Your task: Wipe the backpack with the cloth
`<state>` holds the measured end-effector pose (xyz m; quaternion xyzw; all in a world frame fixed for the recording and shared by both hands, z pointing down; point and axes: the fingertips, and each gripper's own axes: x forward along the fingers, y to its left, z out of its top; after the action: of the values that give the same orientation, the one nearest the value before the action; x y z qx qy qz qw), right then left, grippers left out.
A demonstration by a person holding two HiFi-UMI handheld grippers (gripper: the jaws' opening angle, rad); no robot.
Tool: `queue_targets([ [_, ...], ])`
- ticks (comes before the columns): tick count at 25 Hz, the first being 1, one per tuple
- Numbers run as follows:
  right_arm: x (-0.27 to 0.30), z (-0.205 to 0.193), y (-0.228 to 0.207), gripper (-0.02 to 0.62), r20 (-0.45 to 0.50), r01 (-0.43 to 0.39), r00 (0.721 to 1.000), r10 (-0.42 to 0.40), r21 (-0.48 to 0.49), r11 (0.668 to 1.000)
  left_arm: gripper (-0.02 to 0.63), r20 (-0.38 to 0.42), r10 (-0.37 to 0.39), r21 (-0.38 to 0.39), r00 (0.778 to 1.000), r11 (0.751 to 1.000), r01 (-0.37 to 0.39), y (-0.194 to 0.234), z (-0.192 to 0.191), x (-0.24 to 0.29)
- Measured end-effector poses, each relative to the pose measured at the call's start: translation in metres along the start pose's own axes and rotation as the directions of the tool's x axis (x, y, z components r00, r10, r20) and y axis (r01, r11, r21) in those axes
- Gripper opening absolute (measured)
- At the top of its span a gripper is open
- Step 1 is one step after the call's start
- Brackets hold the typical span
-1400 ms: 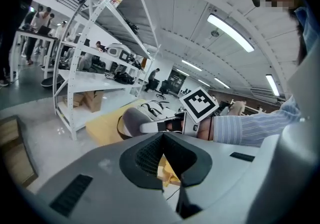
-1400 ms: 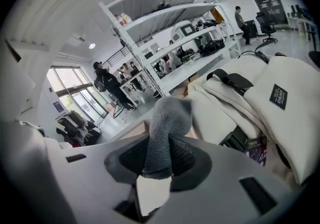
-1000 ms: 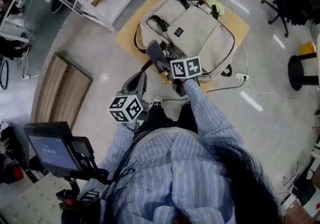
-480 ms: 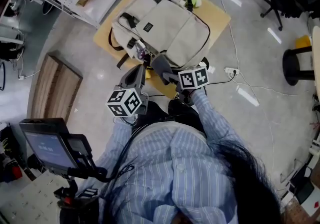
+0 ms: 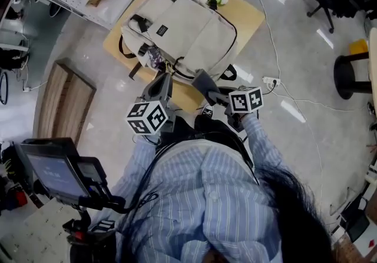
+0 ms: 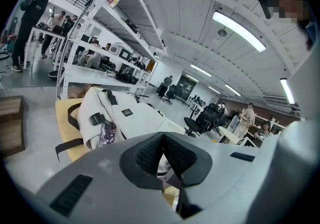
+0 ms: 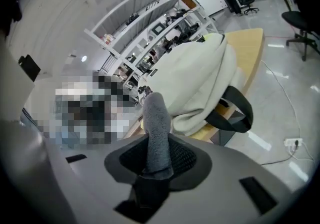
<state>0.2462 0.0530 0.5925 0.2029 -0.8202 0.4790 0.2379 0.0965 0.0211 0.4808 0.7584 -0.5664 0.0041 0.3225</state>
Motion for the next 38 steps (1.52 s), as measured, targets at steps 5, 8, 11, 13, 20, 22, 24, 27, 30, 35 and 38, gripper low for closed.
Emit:
queue_targets([
  [5,-0.011,-0.001,-0.011,0.106,-0.026,-0.003,1.000,0.003,-0.022,1.000,0.005,-0.004,-0.002,0.004,1.000,1.000,0.002,-0.005,0.002,0.006],
  [8,-0.014,-0.007,0.007,0.106,-0.109,-0.088,0.991,0.075,-0.122,0.989,0.005,-0.009,-0.006,0.007,1.000,1.000,0.006,-0.012,-0.003,0.007],
  [11,-0.016,-0.018,0.025,0.106,-0.205,-0.181,0.969,0.139,-0.204,0.962,0.005,-0.014,-0.005,0.012,1.000,1.000,0.006,-0.017,-0.010,0.006],
  [13,-0.014,-0.023,0.031,0.106,-0.256,-0.217,0.954,0.156,-0.230,0.949,0.005,-0.015,-0.004,0.010,1.000,1.000,0.004,-0.018,-0.011,0.005],
  [20,-0.010,-0.028,-0.003,0.106,-0.348,-0.181,0.934,0.078,-0.274,0.944,0.005,-0.022,-0.019,0.019,1.000,1.000,0.020,-0.026,-0.016,0.006],
  [22,-0.014,-0.019,-0.019,0.106,-0.330,-0.147,0.943,0.053,-0.267,0.952,0.005,-0.027,-0.032,0.027,0.999,0.999,0.033,-0.031,-0.018,0.008],
  [24,-0.019,-0.008,-0.031,0.106,-0.307,-0.116,0.951,0.032,-0.262,0.958,0.005,-0.036,-0.047,0.037,0.998,0.998,0.048,-0.037,-0.019,0.010],
  [27,-0.032,0.009,-0.049,0.106,-0.270,-0.072,0.963,0.002,-0.251,0.965,0.005,-0.060,-0.077,0.056,0.995,0.995,0.081,-0.048,-0.023,0.013],
  [30,-0.046,0.027,-0.069,0.106,-0.227,-0.028,0.974,-0.026,-0.235,0.972,0.005,-0.085,-0.108,0.074,0.990,0.991,0.114,-0.057,-0.027,0.018],
  [35,-0.067,0.054,-0.097,0.106,-0.178,0.033,0.981,-0.073,-0.219,0.975,0.005,-0.106,-0.136,0.089,0.985,0.985,0.146,-0.067,-0.027,0.026],
  [38,-0.079,0.070,-0.114,0.106,-0.152,0.071,0.983,-0.105,-0.210,0.975,0.005,-0.111,-0.144,0.092,0.983,0.984,0.154,-0.071,-0.025,0.030],
])
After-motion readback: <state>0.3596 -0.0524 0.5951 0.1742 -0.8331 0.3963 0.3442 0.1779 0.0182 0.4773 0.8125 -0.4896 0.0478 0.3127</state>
